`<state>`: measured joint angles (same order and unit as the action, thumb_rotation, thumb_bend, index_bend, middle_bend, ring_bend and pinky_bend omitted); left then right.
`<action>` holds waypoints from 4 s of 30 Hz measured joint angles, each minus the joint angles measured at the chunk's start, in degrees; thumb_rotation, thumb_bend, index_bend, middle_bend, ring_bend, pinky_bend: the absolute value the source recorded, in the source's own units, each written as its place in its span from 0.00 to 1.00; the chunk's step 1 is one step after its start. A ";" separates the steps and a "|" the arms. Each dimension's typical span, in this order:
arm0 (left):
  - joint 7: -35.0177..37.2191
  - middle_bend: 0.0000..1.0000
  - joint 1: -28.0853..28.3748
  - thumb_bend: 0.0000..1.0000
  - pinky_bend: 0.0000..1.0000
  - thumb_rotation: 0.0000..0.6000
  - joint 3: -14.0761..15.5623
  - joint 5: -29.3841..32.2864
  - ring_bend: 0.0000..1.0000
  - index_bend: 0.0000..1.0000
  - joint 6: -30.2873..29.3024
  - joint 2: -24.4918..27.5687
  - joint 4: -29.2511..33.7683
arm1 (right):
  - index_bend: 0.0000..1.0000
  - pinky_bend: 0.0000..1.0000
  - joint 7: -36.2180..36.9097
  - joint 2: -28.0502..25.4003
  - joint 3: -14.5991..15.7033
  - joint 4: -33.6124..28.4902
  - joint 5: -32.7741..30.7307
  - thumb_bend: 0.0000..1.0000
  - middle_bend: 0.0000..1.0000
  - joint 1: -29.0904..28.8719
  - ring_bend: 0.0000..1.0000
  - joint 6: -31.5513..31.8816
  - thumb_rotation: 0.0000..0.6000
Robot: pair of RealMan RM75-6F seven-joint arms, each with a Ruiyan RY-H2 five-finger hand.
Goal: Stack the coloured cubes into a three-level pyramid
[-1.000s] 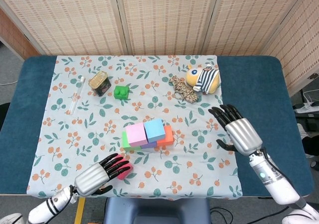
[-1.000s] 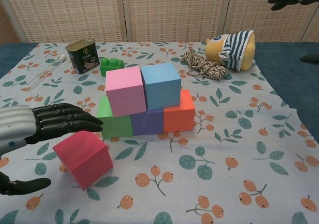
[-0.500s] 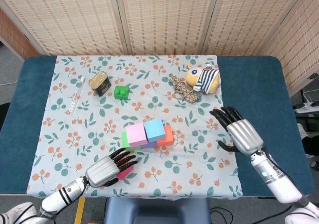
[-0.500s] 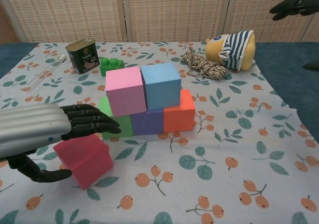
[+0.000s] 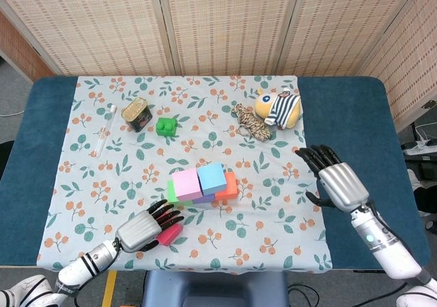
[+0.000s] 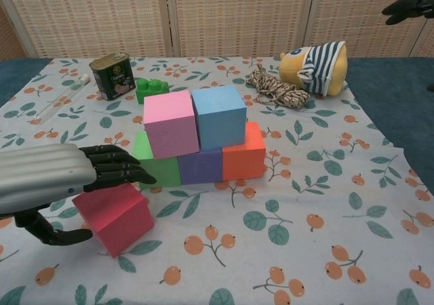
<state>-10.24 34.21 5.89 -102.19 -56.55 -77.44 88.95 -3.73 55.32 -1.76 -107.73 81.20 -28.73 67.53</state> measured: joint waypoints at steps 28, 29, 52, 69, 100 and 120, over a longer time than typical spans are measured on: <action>6.47 0.60 -2.88 0.41 0.10 1.00 3.39 -6.67 0.26 0.00 -15.37 2.91 -2.54 | 0.00 0.04 0.75 -0.21 -2.15 -0.07 0.39 0.19 0.06 2.06 0.00 -1.20 1.00; 6.78 0.60 -3.01 0.40 0.10 1.00 3.54 -6.90 0.26 0.00 -15.89 3.64 -2.07 | 0.00 0.04 0.86 -0.20 -2.25 0.01 0.39 0.19 0.06 2.13 0.00 -1.20 1.00; 14.85 0.62 -1.43 0.41 0.09 1.00 -1.46 -3.53 0.28 0.00 -18.95 12.24 3.83 | 0.00 0.04 4.82 -0.48 -3.13 1.26 0.19 0.19 0.06 3.36 0.00 -1.61 1.00; 23.07 0.62 8.29 0.43 0.09 1.00 -11.49 2.73 0.28 0.00 -12.28 12.78 1.40 | 0.00 0.04 7.65 -1.88 -3.82 1.98 -1.21 0.19 0.06 5.43 0.00 -0.82 1.00; 13.54 0.61 23.22 0.45 0.05 1.00 -11.25 -3.19 0.25 0.00 -1.75 4.96 -9.41 | 0.00 0.04 12.46 -2.18 -4.23 3.86 -3.74 0.19 0.06 7.12 0.00 -3.14 1.00; 16.78 0.60 23.51 0.47 0.05 1.00 -8.92 -2.18 0.24 0.01 -2.47 10.08 -7.08 | 0.00 0.04 10.62 -0.43 -4.67 4.13 -4.93 0.19 0.06 7.46 0.00 -3.25 1.00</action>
<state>6.54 57.72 -3.03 -104.37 -59.01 -67.36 81.88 6.89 54.89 -6.44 -103.59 76.27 -21.27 64.28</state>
